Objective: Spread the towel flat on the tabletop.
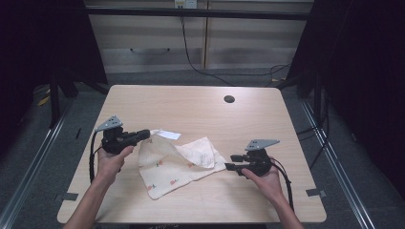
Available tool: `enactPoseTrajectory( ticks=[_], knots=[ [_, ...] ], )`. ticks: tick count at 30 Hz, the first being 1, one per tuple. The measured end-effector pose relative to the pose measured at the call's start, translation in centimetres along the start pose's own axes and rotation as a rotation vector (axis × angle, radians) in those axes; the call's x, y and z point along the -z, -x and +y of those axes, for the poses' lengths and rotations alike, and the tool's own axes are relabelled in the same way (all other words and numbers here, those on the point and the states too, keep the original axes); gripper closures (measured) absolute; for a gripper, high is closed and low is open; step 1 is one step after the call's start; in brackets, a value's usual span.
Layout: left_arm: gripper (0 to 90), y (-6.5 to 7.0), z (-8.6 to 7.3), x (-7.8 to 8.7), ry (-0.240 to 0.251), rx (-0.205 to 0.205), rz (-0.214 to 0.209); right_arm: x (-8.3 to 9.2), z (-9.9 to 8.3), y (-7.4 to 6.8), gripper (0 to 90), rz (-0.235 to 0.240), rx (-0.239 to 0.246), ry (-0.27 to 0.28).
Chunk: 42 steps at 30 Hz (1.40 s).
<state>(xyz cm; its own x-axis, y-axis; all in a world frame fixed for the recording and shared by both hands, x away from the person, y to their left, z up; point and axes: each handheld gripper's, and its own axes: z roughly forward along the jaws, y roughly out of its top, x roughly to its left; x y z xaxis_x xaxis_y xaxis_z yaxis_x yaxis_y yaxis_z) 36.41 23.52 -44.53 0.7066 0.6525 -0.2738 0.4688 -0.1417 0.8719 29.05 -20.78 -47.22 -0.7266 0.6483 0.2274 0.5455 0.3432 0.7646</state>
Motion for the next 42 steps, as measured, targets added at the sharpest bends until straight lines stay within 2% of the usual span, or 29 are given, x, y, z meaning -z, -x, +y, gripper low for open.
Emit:
enactPoseTrajectory(
  ticks=[1, 2, 3, 7, 9, 15, 17, 22, 25, 27, 29, 30, 35, 42],
  knots=[
    [87.2, 0.0, 0.0, 0.0, 0.000, 0.000, 0.000, 0.0, 0.0, 0.0, 57.4, 0.000, 0.000, 0.000],
    [87.2, -0.5, -0.4, -0.4, -0.017, 0.010, 0.009, -0.9, 0.5, -0.1, 61.3, 0.017, 0.021, -0.006],
    [87.2, -0.5, -0.4, -0.4, -0.017, 0.010, 0.009, -0.9, 0.5, -0.1, 61.3, 0.017, 0.021, -0.006],
    [87.2, -1.0, -1.1, -1.1, -0.051, 0.019, 0.023, -2.7, 1.3, -0.3, 64.4, 0.051, 0.041, -0.007],
    [87.1, -1.1, -1.4, -1.4, -0.069, 0.015, 0.030, -4.3, 1.4, -0.5, 66.2, 0.079, 0.071, -0.022],
    [86.8, -1.7, -1.9, -1.6, -0.082, 0.026, 0.040, -5.4, 1.1, -0.8, 67.4, 0.103, 0.104, -0.056],
    [86.7, -2.0, -2.2, -1.8, -0.093, 0.036, 0.051, -5.8, 0.9, -0.3, 65.9, 0.098, 0.109, -0.072],
    [86.6, -2.0, -2.3, -1.9, -0.092, 0.039, 0.047, -6.4, 0.5, -0.2, 60.9, 0.092, 0.137, -0.091],
    [86.2, -2.1, -2.3, -1.8, -0.087, 0.039, 0.048, -6.5, 0.5, -0.4, 60.0, 0.084, 0.145, -0.089],
    [86.2, -2.3, -2.4, -1.7, -0.090, 0.039, 0.046, -6.5, 0.5, -0.6, 68.8, 0.049, 0.162, -0.091],
    [86.1, -2.4, -2.5, -1.6, -0.089, 0.041, 0.048, -6.6, 0.5, -0.7, 76.3, 0.046, 0.163, -0.085],
    [86.1, -2.4, -2.4, -1.6, -0.085, 0.044, 0.047, -6.6, 0.4, -0.8, 84.9, 0.046, 0.168, -0.077],
    [86.0, -2.6, -2.3, -1.2, -0.071, 0.045, 0.048, -6.2, 0.7, -0.9, 87.7, 0.053, 0.154, -0.052],
    [86.2, -2.4, -1.9, -0.6, -0.033, 0.048, 0.034, -3.3, 2.1, -0.3, 88.6, 0.078, 0.105, 0.081]
  ],
)
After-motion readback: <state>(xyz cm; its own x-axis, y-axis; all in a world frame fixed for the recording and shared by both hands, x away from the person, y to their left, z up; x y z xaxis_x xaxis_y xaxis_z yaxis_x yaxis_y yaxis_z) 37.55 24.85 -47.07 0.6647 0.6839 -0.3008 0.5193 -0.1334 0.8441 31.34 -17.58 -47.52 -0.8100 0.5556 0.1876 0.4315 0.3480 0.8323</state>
